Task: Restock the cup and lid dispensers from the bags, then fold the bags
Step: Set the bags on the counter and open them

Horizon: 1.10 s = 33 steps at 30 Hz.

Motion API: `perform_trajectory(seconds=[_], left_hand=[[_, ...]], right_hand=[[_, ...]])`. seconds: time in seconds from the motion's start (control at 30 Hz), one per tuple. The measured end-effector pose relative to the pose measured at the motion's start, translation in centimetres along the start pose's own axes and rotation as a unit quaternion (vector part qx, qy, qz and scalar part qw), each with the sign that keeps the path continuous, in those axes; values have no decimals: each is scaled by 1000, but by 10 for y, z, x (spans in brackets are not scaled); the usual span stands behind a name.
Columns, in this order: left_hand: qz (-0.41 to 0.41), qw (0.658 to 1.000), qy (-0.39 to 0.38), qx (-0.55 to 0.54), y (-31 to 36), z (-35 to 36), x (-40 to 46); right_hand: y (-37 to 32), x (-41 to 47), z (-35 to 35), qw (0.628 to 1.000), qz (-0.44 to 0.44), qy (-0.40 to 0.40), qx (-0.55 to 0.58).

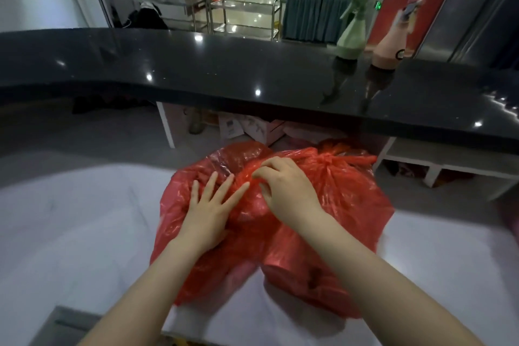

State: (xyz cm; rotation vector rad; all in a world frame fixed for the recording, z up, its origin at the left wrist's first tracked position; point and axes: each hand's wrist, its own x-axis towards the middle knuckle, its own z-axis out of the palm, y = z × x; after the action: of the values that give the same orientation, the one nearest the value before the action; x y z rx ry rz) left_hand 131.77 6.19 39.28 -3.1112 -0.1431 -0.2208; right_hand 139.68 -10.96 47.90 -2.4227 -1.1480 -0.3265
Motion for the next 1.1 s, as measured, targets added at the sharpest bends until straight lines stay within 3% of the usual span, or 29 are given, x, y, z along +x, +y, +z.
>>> perform_trajectory(seconds=[0.13,0.27,0.4,0.5,0.6,0.73,0.83,0.9,1.0,1.1], left_hand=[[81,994,-24,66,-34,-2,-6],[130,985,50,102,-66,-26,-29],[63,984,156,53,-97,-25,-66],[-16,982,185,42,-117,-23,-90],[-107,965,236,46,-134,-27,-106],[-181,947,266,17,-146,-37,-110],[-238,928,280,-63,-149,-44,-109],[-281,892,322,-146,-152,-53,-110],[-284,854,381,-213,-144,-65,-107],[-237,890,319,-224,-122,-70,-89]], right_hand=[[-10,22,31,998,-26,-56,-1],[-24,42,62,983,-63,-162,-52],[-54,49,85,981,-78,-151,-96],[-66,58,94,986,-48,-127,-100],[-72,68,90,991,52,-121,-15],[-88,78,85,983,109,-131,63],[-94,85,72,965,174,-122,153],[-91,88,61,960,175,-103,193],[-91,87,54,957,147,-122,219],[-97,81,62,969,81,-144,183]])
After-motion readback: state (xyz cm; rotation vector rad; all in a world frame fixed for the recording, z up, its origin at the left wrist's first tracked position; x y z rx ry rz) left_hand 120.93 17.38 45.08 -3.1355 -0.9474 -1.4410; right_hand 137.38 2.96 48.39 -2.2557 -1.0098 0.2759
